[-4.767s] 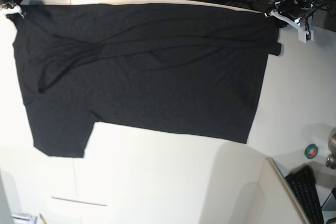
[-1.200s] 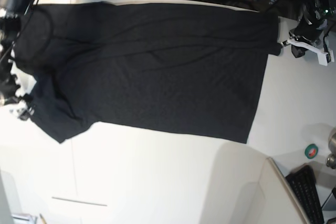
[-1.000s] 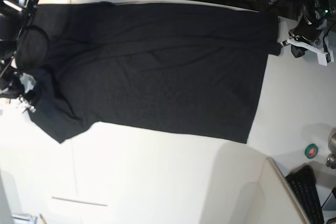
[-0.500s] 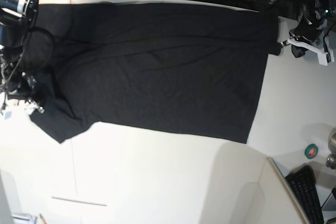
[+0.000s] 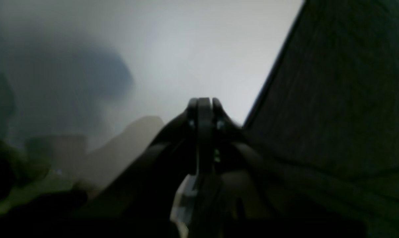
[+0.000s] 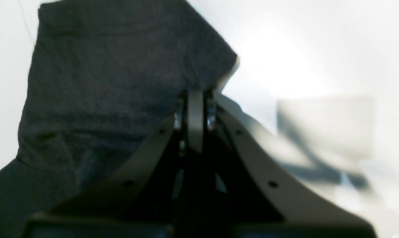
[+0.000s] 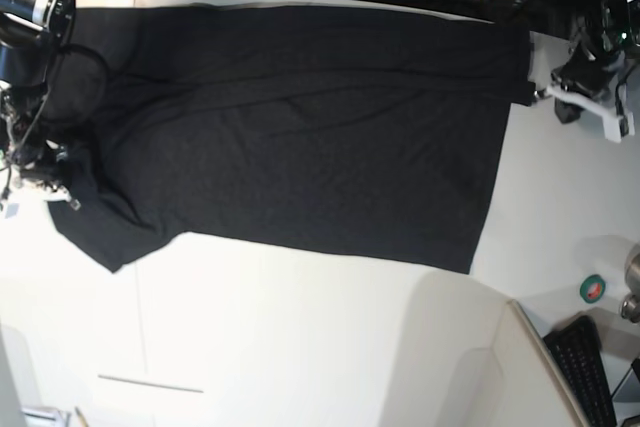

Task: Layout the t-shirt on the table in an organized manner, then fold the t-shirt properly
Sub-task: 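Move the left gripper to the shirt's side edge and grasp it, then fold the shirt lengthwise with both grippers toward the collar edge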

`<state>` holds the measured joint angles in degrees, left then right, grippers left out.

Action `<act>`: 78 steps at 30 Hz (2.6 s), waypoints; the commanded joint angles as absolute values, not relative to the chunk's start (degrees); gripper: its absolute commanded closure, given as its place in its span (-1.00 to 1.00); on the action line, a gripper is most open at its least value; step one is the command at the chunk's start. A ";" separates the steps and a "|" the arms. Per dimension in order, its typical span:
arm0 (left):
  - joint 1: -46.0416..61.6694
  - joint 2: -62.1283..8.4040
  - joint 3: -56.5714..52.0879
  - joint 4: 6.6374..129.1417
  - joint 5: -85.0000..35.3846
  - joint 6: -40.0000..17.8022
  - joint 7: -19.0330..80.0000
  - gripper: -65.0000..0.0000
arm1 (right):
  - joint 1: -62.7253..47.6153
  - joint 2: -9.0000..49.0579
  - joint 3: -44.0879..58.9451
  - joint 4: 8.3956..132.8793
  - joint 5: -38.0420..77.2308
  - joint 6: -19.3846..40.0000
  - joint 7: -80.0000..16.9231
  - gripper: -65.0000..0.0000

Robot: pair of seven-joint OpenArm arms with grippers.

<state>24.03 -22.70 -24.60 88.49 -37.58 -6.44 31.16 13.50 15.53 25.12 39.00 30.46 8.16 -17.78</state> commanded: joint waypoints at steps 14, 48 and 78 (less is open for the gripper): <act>-12.97 -24.48 -7.69 60.70 -37.76 -6.64 42.33 -0.73 | 4.88 14.55 24.92 63.78 30.20 8.48 -17.80 1.00; -11.65 -23.78 5.14 64.48 -38.11 0.92 44.00 1.00 | 3.30 14.81 24.75 66.77 30.11 8.48 -17.89 1.00; 1.89 -23.69 -10.51 86.20 -37.76 1.01 61.32 -0.59 | 3.47 15.60 24.75 66.59 30.11 8.48 -17.89 1.00</act>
<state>2.35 -22.50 -10.02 85.45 -38.24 0.71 61.91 2.48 14.26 24.47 65.60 29.63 8.12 -19.49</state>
